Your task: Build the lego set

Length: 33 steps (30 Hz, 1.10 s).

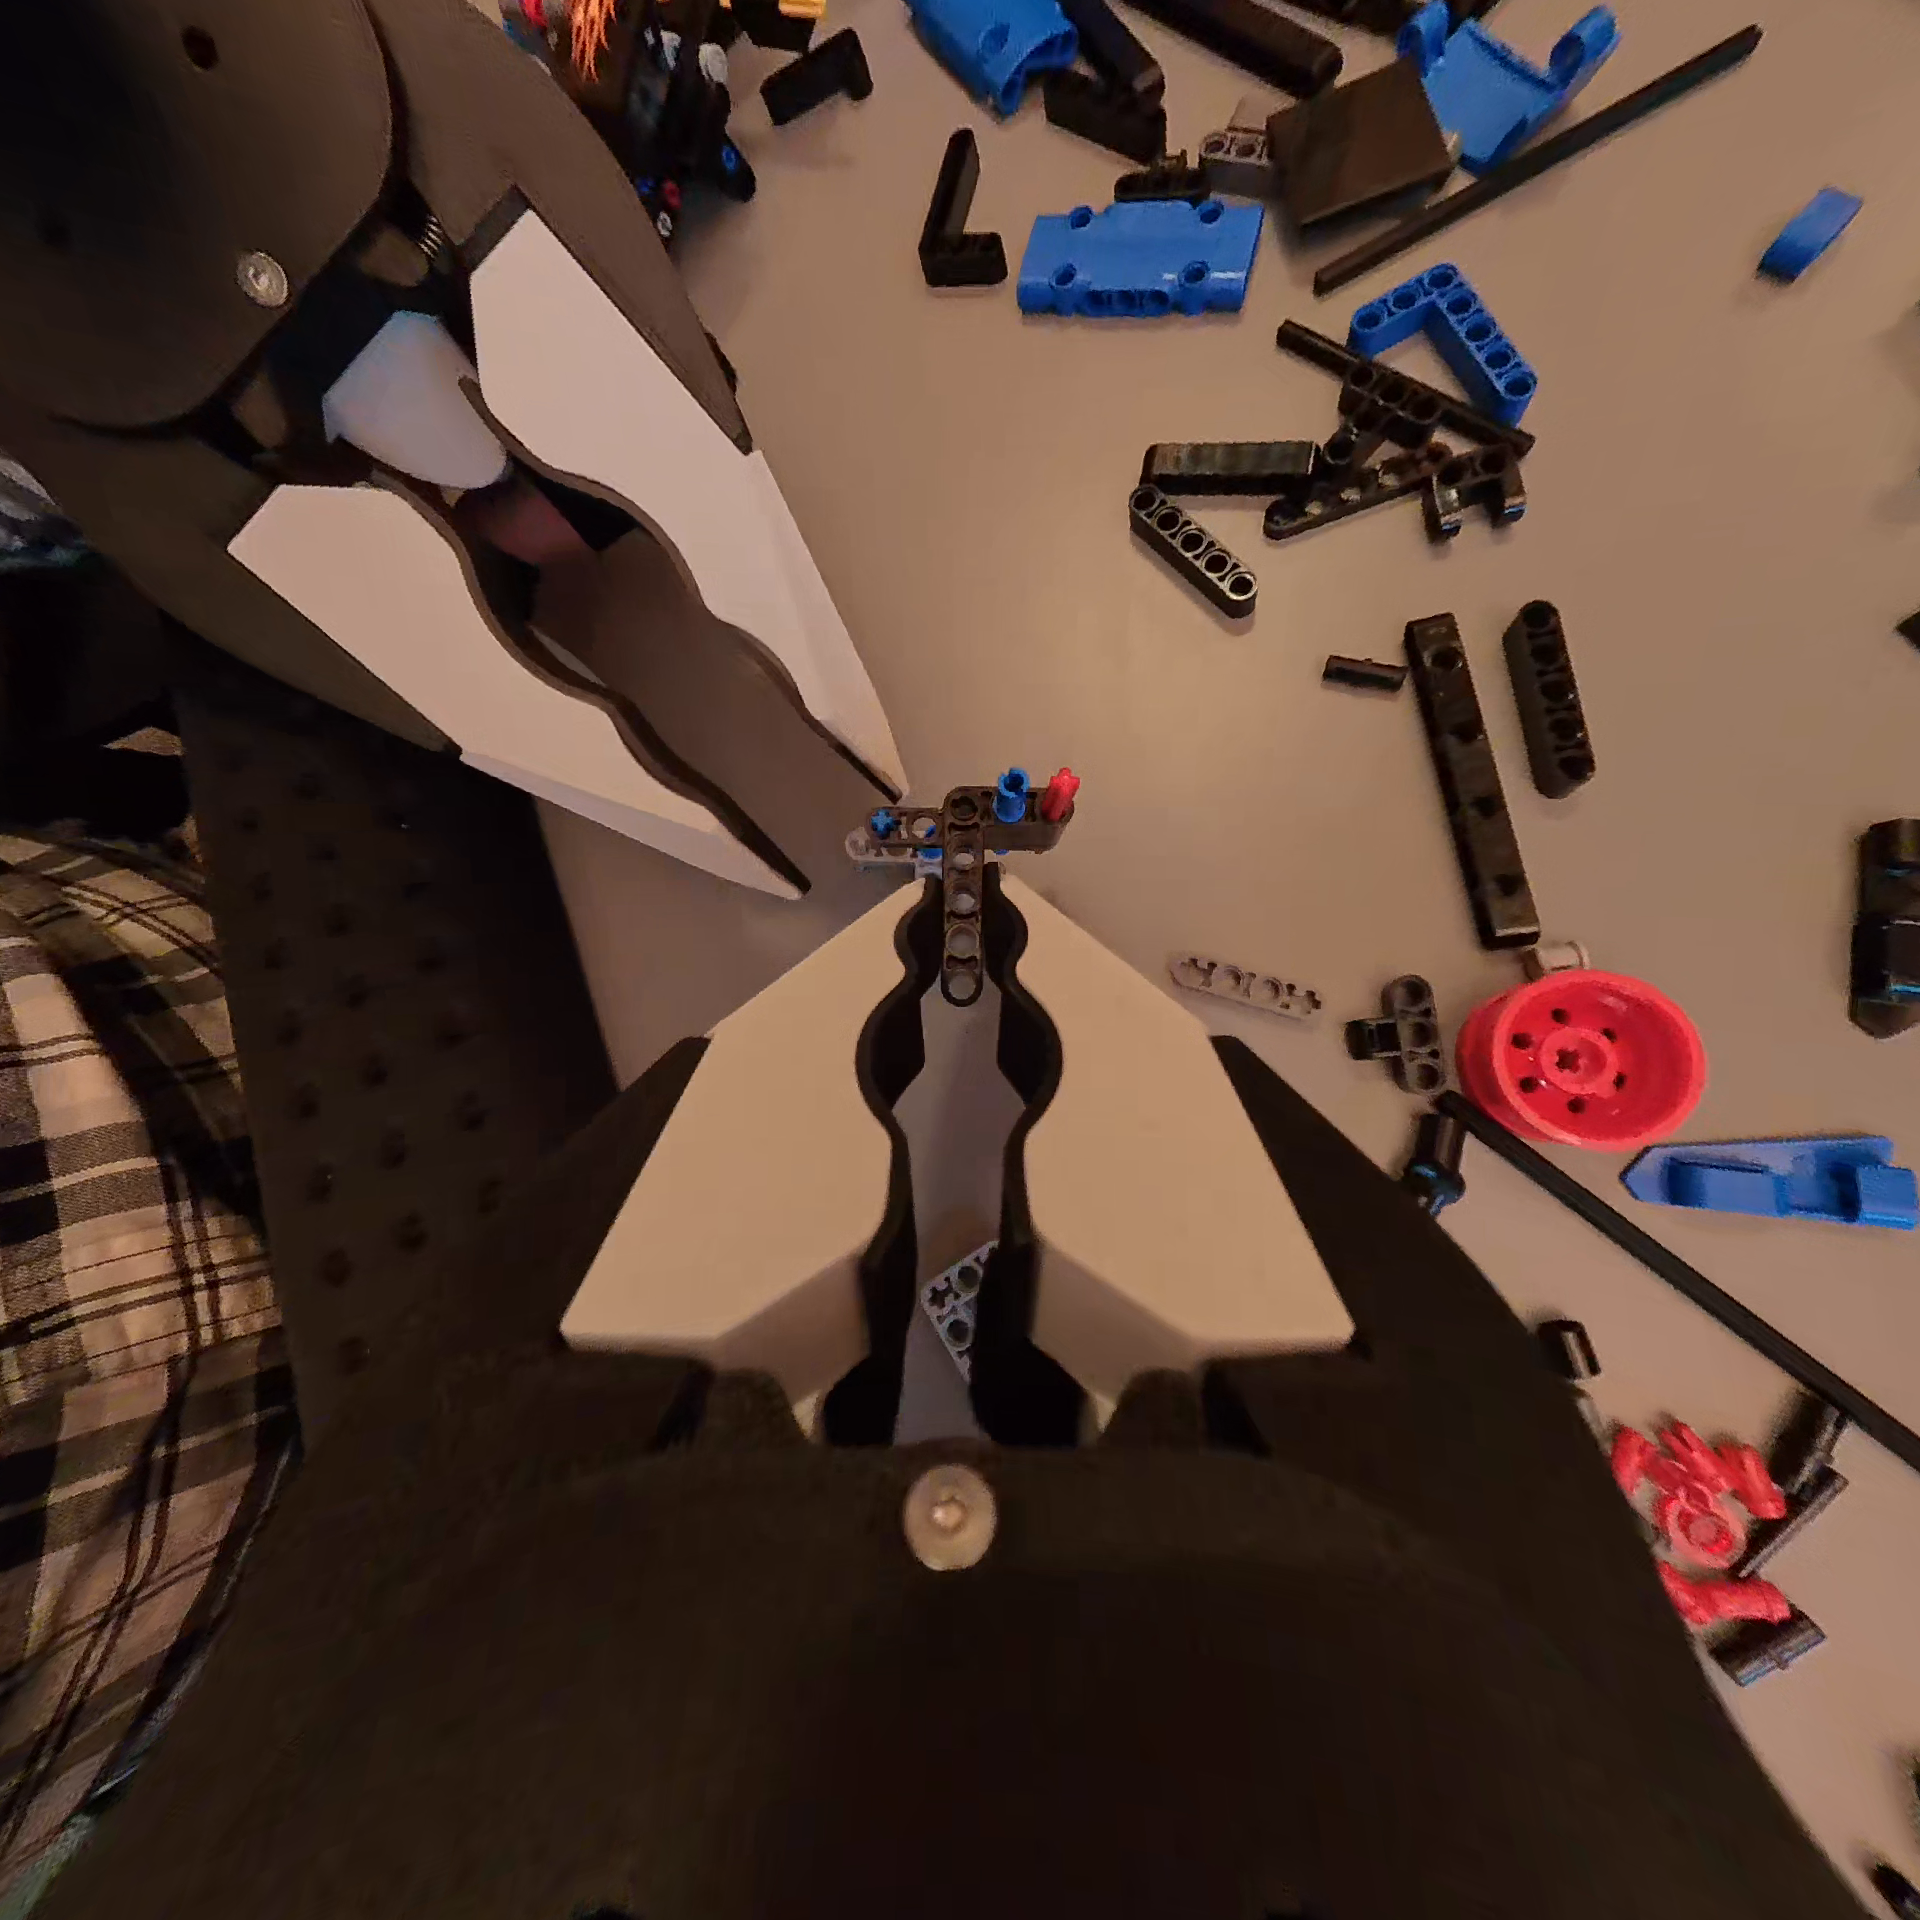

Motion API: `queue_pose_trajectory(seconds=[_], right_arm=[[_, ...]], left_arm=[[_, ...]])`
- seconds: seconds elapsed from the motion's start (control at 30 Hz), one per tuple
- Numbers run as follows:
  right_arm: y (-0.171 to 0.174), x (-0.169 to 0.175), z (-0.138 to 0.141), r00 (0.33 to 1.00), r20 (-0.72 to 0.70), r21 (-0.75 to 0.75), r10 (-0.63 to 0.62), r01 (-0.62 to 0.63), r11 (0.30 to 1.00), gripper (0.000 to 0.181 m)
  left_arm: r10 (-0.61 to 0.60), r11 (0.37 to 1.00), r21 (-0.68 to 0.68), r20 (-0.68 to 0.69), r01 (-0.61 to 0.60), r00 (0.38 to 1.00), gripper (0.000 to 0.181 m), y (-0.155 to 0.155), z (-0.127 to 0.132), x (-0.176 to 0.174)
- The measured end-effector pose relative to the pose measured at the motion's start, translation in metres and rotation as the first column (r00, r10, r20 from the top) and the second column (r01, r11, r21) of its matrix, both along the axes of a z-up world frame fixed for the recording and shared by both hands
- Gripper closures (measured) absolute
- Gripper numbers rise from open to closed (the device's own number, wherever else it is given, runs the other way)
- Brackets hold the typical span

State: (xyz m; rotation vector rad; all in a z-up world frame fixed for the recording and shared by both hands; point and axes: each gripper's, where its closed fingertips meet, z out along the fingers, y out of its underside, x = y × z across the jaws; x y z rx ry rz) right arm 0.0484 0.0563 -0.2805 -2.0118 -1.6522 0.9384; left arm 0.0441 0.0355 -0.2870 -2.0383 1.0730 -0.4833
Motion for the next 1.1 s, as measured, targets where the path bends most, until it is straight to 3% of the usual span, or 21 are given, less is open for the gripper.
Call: queue_pose_trajectory(seconds=[0.27, 0.7, 0.93, 1.0, 1.1], right_arm=[[-0.002, -0.002, -0.007, 1.000, 0.017, -0.052, -0.001, 0.002, 0.999, 0.176], [0.001, 0.001, -0.001, 0.999, -0.004, -0.057, -0.038, 0.038, 0.998, 0.176], [0.001, 0.005, 0.004, 0.998, -0.015, -0.035, -0.057, 0.057, 0.998, 0.176], [0.001, 0.007, 0.003, 0.998, -0.013, -0.033, -0.065, 0.065, 0.997, 0.176], [-0.003, 0.009, 0.002, 0.997, -0.011, -0.044, -0.070, 0.070, 0.997, 0.176]], left_arm=[[0.033, 0.996, -0.085, -0.074, -0.039, 0.997, 0.168, -0.002, -0.027, -0.001], [0.097, 0.993, 0.096, -0.255, -0.074, 0.962, 0.171, 0.007, -0.023, -0.006], [0.083, 0.995, -0.049, -0.148, -0.091, 0.986, 0.152, -0.001, -0.028, -0.005], [0.068, 0.994, -0.076, -0.121, -0.078, 0.990, 0.153, -0.004, -0.028, 0.000], [0.062, 0.995, -0.073, -0.119, -0.071, 0.991, 0.170, -0.003, -0.028, 0.002]])
